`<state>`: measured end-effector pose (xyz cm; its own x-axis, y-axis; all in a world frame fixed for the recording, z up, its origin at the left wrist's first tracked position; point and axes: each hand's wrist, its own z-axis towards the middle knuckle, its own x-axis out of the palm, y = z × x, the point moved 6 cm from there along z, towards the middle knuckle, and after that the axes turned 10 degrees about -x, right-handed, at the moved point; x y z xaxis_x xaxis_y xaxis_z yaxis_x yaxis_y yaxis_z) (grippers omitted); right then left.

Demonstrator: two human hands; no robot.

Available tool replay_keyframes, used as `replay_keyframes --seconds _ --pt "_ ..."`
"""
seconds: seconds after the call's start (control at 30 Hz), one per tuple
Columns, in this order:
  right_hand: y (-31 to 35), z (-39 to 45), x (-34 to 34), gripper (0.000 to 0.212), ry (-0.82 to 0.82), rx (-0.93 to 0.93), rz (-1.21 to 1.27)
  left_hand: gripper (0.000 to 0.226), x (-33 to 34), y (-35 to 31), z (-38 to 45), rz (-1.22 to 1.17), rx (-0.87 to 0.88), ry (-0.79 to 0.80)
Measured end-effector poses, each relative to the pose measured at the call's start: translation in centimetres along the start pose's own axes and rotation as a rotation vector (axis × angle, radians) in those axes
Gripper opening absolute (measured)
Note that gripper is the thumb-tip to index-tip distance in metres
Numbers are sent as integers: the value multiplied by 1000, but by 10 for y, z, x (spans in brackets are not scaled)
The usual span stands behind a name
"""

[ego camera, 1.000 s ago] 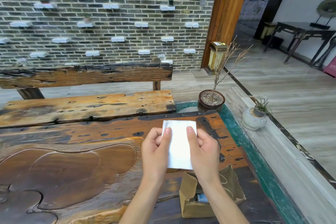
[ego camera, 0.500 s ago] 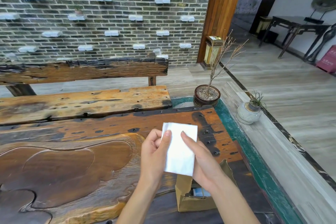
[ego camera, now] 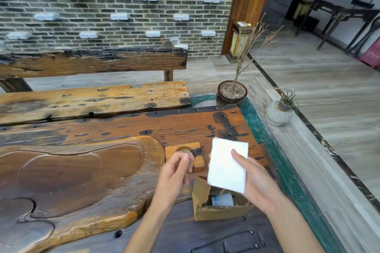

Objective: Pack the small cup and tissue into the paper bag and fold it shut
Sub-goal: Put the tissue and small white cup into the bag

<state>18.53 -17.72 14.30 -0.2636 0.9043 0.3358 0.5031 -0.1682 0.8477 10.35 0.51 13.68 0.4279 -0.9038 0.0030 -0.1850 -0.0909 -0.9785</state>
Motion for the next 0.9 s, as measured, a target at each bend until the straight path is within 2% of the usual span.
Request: replay_keyframes --seconds 0.2,0.37,0.47,0.6,0.7,0.83,0.9 --pt "-4 9 -73 39 -115 48 -124 22 12 67 3 77 -188 25" --pt "-4 19 -128 38 -226 78 -254 23 25 104 15 306 -186 18" --pt "-6 28 -148 46 -257 93 -315 31 40 109 19 443 -157 55" --pt "-15 38 -159 63 -224 118 -540 25 56 121 23 513 -193 52" --pt "-22 45 -152 54 -186 161 -612 31 63 130 26 558 -198 44" --pt "-31 48 -125 21 -75 211 -706 50 66 140 26 581 -248 25" --pt "-41 53 -118 22 -28 214 -778 60 66 146 24 578 -284 25"
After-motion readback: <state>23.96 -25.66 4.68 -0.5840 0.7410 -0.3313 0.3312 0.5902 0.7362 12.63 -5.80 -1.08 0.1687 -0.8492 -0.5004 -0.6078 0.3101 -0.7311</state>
